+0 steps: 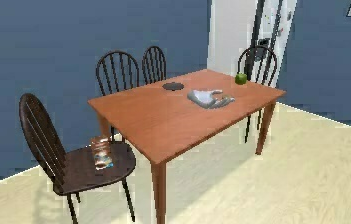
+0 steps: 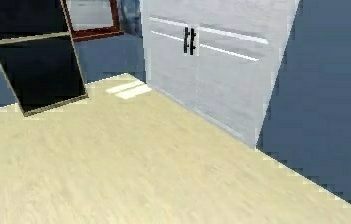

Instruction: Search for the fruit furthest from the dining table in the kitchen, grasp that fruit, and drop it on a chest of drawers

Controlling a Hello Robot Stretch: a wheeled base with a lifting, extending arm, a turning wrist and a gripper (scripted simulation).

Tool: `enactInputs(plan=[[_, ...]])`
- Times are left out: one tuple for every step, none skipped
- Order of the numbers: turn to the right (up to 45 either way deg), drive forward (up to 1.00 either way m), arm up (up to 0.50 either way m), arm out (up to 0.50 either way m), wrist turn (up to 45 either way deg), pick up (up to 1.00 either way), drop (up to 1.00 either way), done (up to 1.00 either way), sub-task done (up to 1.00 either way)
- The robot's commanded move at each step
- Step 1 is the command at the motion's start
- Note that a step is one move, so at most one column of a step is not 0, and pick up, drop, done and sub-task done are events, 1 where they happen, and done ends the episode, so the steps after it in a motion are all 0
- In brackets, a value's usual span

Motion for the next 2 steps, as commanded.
enactInputs(plan=[[-6.0,0.00,0.00,0.00,0.0,0.00,0.00,0.00,0.00],[0.0,0.10,0.00,0.00,0.0,0.00,0.00,0.00,0.00]])
